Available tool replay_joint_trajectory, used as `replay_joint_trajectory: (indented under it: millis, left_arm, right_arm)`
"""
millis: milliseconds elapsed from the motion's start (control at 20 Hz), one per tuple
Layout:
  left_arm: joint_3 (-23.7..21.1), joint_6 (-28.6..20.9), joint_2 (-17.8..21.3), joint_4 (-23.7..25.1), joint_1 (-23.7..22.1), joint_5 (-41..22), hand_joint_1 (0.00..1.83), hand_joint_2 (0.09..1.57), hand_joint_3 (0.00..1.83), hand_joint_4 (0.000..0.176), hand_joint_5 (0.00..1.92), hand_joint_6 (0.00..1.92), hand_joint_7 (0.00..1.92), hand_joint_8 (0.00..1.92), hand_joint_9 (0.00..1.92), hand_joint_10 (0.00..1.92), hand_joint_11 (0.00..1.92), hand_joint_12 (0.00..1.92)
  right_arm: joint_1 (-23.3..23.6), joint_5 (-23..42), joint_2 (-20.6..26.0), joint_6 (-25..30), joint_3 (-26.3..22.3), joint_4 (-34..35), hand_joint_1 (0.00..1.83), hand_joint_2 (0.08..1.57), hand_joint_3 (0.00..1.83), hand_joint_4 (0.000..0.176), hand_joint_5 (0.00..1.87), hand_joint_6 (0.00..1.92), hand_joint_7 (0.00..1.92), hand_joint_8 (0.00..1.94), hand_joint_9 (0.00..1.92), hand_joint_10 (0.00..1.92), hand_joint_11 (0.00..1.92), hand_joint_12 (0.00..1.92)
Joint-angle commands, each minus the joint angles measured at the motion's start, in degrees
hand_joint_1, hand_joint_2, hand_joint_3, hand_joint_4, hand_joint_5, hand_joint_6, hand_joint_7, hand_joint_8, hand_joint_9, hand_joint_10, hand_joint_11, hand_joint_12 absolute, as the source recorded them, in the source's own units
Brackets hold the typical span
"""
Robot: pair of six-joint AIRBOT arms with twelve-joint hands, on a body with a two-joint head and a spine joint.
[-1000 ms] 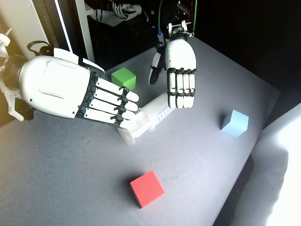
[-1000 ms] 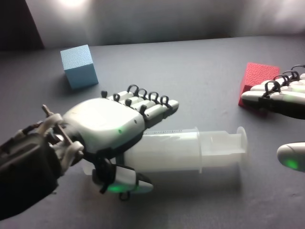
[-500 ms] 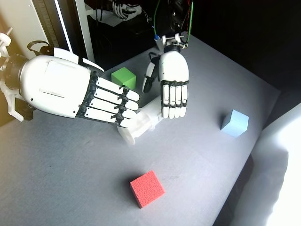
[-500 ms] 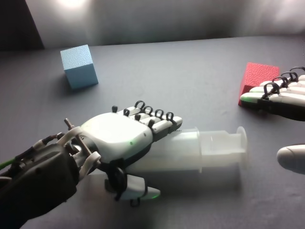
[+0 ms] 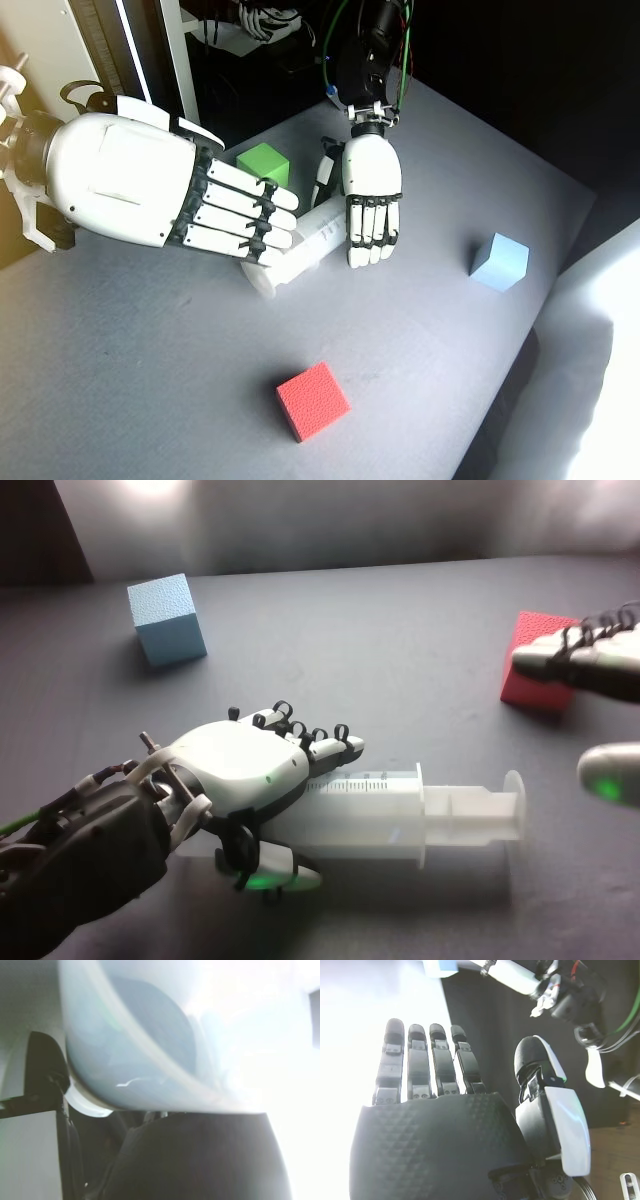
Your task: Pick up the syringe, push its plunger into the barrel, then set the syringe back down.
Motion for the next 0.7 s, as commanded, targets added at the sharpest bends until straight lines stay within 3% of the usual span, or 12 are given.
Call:
replay_joint_trajectory:
  millis: [0,100,200,250,300,350,400,550,650]
  left_arm:
    - [0.27,0.60,-0.05,1.32,0.28,-4.04,0.96,1.13,0.00,0.000,0.39,0.03,0.52,0.03,0.49,0.05,0.00,1.02]
    - [0.34,0.60,-0.29,1.31,0.41,-4.04,1.02,1.14,0.00,0.000,0.48,0.03,0.61,0.03,0.56,0.07,0.01,1.10]
    - [0.21,0.60,-0.13,1.10,0.53,-4.04,1.03,1.14,0.00,0.000,0.50,0.02,0.63,0.02,0.58,0.06,0.01,1.13]
    - [0.28,0.60,-0.21,1.03,0.52,-4.04,1.26,1.21,0.00,0.000,0.72,0.05,0.76,1.03,0.76,0.19,0.20,1.24]
    - [0.32,0.61,-0.28,0.83,0.46,-4.04,1.26,1.21,0.00,0.000,0.72,0.05,0.76,1.03,0.76,0.19,0.20,1.24]
    - [0.31,0.61,-0.25,0.60,0.44,-4.04,1.19,1.22,0.01,0.000,0.73,1.14,0.83,1.39,0.79,0.70,0.38,1.34]
    - [0.30,0.61,-0.16,0.45,0.44,-4.04,1.19,1.22,0.00,0.000,0.75,1.15,0.82,1.42,0.73,0.94,0.40,1.38]
    - [0.29,0.83,0.14,-0.13,0.32,-4.04,1.21,1.22,0.00,0.000,0.80,1.06,0.79,1.51,0.64,1.19,0.38,1.47]
    - [0.11,1.06,0.53,-0.61,0.08,-4.04,1.21,1.17,0.00,0.000,0.90,0.97,0.86,1.35,0.75,0.98,0.46,1.33]
  right_arm:
    - [0.23,7.20,0.57,-0.08,-0.01,2.71,0.00,1.38,0.00,0.000,0.09,0.00,0.10,0.00,0.08,0.00,0.00,0.29]
    - [0.27,5.42,0.24,-0.11,-0.84,5.17,0.00,1.37,0.00,0.000,0.09,0.00,0.11,0.00,0.10,0.00,0.00,0.36]
    - [-0.35,6.42,-0.98,-1.73,-1.55,12.21,0.00,1.37,0.00,0.000,0.09,0.00,0.11,0.00,0.10,0.01,0.00,0.38]
    - [-0.79,7.80,-1.03,-1.73,-1.91,14.34,0.00,1.38,0.00,0.000,0.09,0.00,0.09,0.00,0.08,0.01,0.00,0.31]
    - [-0.97,9.03,-1.05,-1.72,-2.28,16.24,0.00,1.38,0.00,0.000,0.09,0.00,0.09,0.00,0.08,0.01,0.00,0.31]
    - [-1.22,11.15,-1.49,-1.50,-2.80,19.85,0.00,1.39,0.00,0.000,0.11,0.00,0.11,0.00,0.09,0.00,0.00,0.31]
    - [-1.71,12.79,-1.88,-0.68,-3.03,21.88,0.00,1.39,0.00,0.000,0.10,0.00,0.11,0.00,0.09,0.00,0.00,0.30]
    - [-4.17,18.12,-3.78,4.68,-4.08,29.18,0.00,1.38,0.00,0.000,0.10,0.00,0.12,0.01,0.10,0.01,0.00,0.33]
    - [-5.14,18.17,-3.92,8.25,-4.94,33.28,0.00,1.38,0.00,0.000,0.10,0.00,0.12,0.00,0.10,0.00,0.00,0.33]
